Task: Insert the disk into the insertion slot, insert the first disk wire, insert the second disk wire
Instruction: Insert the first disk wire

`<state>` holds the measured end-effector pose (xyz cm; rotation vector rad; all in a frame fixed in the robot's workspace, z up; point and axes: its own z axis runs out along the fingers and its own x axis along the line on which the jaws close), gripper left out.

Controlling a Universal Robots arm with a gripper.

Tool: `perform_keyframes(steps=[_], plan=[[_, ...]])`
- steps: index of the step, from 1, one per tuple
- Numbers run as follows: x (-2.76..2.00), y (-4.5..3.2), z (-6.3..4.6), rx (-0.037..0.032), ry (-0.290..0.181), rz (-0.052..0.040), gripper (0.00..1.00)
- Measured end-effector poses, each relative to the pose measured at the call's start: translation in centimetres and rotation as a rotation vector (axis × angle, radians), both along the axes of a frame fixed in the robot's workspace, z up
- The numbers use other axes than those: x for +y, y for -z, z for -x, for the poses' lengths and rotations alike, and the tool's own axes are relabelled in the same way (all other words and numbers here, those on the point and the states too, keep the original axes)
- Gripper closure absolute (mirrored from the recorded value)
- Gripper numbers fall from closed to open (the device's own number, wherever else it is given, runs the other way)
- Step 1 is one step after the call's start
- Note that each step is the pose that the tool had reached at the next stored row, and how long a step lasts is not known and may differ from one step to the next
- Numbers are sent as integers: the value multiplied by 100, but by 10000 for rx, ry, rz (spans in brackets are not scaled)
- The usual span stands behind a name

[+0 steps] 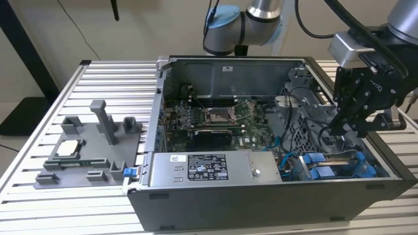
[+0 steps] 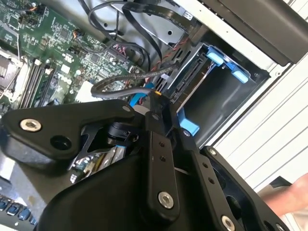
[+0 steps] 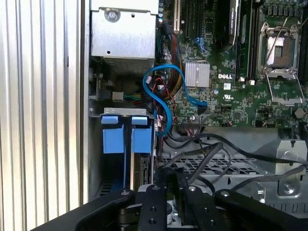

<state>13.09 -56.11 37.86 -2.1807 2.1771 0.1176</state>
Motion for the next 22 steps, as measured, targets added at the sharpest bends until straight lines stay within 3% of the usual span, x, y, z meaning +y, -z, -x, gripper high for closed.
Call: perform_keyframes(steps=[2,5,11,22], plan=[[-13,3,-41,108,1,0,100],[-47,10,-96,214,1,0,100],[-105,28,-188,362,1,1,100],[-151,103,-205,394,0,2,100]])
